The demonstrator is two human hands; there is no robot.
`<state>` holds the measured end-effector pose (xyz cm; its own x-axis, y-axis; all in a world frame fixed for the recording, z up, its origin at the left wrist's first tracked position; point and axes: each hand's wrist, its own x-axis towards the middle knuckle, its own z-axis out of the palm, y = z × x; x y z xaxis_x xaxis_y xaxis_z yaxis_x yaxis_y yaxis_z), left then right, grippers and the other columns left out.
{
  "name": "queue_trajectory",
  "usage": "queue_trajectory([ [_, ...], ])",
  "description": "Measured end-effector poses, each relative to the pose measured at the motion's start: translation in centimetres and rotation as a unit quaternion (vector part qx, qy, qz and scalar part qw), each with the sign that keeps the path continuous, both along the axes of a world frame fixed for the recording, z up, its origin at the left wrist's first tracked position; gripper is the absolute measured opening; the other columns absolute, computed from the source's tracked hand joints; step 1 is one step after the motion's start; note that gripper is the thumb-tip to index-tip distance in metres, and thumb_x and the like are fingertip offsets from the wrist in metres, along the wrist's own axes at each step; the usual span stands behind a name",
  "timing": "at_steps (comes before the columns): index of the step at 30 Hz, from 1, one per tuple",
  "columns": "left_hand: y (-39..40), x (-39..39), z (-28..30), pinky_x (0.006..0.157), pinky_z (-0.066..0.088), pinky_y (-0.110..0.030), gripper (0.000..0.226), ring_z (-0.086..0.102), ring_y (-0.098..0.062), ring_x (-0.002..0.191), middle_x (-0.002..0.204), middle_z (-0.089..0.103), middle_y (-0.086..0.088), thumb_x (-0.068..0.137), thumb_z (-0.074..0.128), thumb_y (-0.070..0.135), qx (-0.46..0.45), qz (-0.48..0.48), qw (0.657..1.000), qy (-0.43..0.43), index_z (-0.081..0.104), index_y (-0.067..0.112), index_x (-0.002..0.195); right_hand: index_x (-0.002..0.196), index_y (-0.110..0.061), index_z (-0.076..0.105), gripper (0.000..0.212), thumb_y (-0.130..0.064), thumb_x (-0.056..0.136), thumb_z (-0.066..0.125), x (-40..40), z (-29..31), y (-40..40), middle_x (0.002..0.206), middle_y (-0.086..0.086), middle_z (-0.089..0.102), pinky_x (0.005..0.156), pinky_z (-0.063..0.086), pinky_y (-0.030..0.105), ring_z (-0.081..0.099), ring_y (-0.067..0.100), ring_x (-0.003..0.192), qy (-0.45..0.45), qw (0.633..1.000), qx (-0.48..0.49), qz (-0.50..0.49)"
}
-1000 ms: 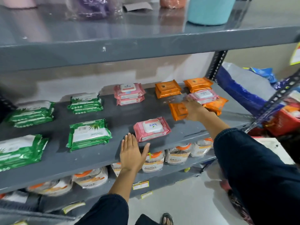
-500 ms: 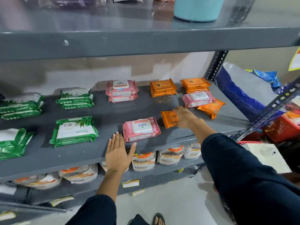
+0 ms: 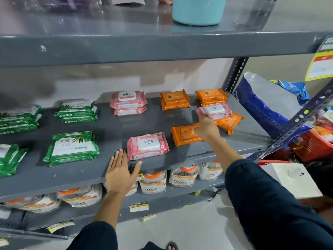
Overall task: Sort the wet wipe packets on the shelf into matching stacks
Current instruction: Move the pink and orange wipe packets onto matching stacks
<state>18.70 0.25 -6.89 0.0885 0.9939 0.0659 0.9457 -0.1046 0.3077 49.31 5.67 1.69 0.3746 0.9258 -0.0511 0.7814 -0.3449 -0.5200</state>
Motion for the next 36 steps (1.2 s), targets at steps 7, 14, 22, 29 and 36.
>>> queue_trajectory([
  [7, 0.0, 0.1, 0.1, 0.096, 0.039, -0.047, 0.093, 0.051, -0.037, 0.117, 0.125, 0.054, -0.024, 0.084, 0.015, 0.07, -0.002, 0.004, 1.0, 0.004, 0.053, -0.007, 0.121, 0.142, 0.003, 0.027, 0.059, -0.009, 0.089, 0.049, 6.0, -2.3, -1.4, 0.152, 0.022, 0.029, 0.113, 0.033, 0.049, 0.025, 0.039, 0.142, -0.065, 0.987, -0.099, -0.109],
  [14, -0.1, 0.4, 0.1, 0.094, 0.039, -0.048, 0.092, 0.052, -0.039, 0.114, 0.123, 0.056, -0.026, 0.085, 0.015, 0.069, 0.006, 0.01, 1.0, 0.005, 0.053, -0.008, 0.12, 0.15, -0.007, 0.013, 0.063, -0.021, 0.095, 0.041, 7.7, -4.3, -2.2, 0.16, 0.014, 0.011, 0.121, 0.016, 0.048, 0.008, 0.035, 0.148, -0.161, 0.977, -0.136, -0.033],
  [22, -0.3, 0.6, 0.4, 0.094, 0.039, -0.05, 0.092, 0.052, -0.041, 0.114, 0.122, 0.055, -0.027, 0.086, 0.014, 0.068, 0.011, 0.009, 1.0, 0.002, 0.054, -0.008, 0.119, 0.145, 0.001, 0.028, 0.055, -0.02, 0.095, 0.04, 7.9, -4.8, -4.0, 0.155, 0.02, 0.026, 0.118, 0.023, 0.049, 0.022, 0.04, 0.143, -0.192, 0.975, -0.088, -0.074],
  [29, -0.2, 0.6, 0.3, 0.095, 0.038, -0.049, 0.093, 0.052, -0.041, 0.114, 0.122, 0.055, -0.028, 0.086, 0.014, 0.069, 0.013, 0.009, 1.0, 0.0, 0.054, -0.008, 0.119, 0.125, 0.003, 0.054, 0.04, -0.018, 0.094, 0.039, 7.2, -3.9, -4.8, 0.133, 0.021, 0.051, 0.104, 0.037, 0.045, 0.045, 0.039, 0.123, -0.224, 0.962, -0.064, -0.141],
  [36, -0.1, 0.5, 0.0, 0.096, 0.038, -0.051, 0.092, 0.05, -0.042, 0.115, 0.123, 0.055, -0.028, 0.085, 0.015, 0.068, 0.029, 0.008, 1.0, -0.004, 0.053, -0.008, 0.12, 0.112, 0.0, 0.062, 0.036, -0.017, 0.093, 0.038, 6.9, -3.8, -6.1, 0.121, 0.02, 0.059, 0.094, 0.044, 0.047, 0.05, 0.038, 0.114, -0.188, 0.97, 0.024, -0.153],
])
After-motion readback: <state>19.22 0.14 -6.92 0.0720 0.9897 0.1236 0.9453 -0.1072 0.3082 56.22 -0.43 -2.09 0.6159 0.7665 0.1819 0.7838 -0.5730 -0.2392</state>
